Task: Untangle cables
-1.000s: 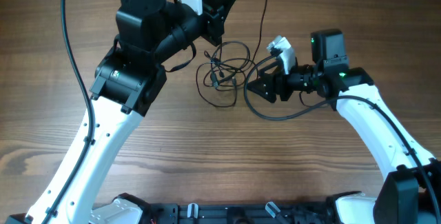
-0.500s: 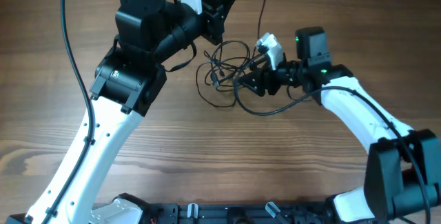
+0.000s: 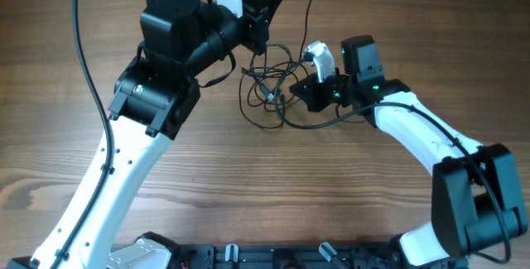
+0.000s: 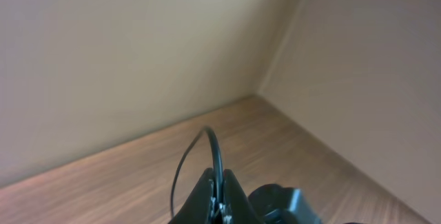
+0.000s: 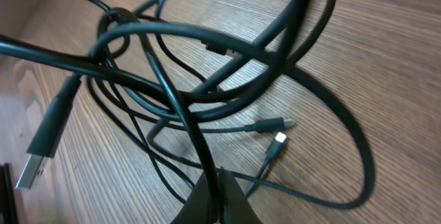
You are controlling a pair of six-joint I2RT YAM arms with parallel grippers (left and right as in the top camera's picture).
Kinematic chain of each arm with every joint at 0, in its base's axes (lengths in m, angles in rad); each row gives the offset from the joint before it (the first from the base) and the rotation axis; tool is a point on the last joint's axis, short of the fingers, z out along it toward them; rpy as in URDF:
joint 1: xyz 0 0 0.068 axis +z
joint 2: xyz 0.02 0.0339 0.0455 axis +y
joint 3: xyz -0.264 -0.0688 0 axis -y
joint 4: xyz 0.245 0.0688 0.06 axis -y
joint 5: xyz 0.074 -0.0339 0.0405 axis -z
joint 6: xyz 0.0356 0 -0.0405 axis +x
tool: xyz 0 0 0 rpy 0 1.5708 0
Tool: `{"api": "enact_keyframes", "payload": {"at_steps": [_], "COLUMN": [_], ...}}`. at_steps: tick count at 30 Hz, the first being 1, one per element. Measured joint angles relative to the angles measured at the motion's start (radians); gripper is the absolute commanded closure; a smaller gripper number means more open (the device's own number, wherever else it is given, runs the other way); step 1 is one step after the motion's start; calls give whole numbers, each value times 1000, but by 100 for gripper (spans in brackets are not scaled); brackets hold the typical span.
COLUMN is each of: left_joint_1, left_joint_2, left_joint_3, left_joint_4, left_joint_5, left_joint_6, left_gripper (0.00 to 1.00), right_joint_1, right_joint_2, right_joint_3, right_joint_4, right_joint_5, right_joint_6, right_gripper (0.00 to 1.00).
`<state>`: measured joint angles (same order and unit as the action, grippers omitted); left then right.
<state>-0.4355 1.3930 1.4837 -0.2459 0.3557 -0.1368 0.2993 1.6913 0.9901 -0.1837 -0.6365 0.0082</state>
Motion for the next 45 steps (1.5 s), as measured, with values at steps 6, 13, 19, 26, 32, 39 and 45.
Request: {"api": "enact_keyframes", "payload": {"at_steps": [6, 13, 19, 26, 32, 39, 45], "left_joint_1": [18, 35, 41, 160, 311, 513, 663], "left_joint_2": [48, 233, 344, 359, 359, 251, 192], "left_joint_3": [0, 0, 0, 0, 0, 0, 0], "left_joint_4": [-86, -127, -174, -233, -284, -295, -308], "left_joint_5": [-67, -82, -82, -82, -82, -79, -13], "left_joint_6": [27, 31, 32, 56, 66, 109, 121], "left_gripper": [96, 96, 96, 96, 96, 96, 96], "right_joint_1": [-10, -9, -77, -339, -542, -689, -763], "right_joint_2": [-230, -555, -682, -678, -655, -486, -384], "right_joint_3": [-6, -6, -6, -6, -6, -6, -6], "right_joint_4": [-136, -252, -343, -418, -422, -394, -415], "right_joint_5": [30, 214, 435, 559, 571, 586, 595], "right_joint_6": [33, 97, 140, 212, 250, 328, 370], "right_gripper": [96, 96, 96, 96, 96, 96, 96]}}
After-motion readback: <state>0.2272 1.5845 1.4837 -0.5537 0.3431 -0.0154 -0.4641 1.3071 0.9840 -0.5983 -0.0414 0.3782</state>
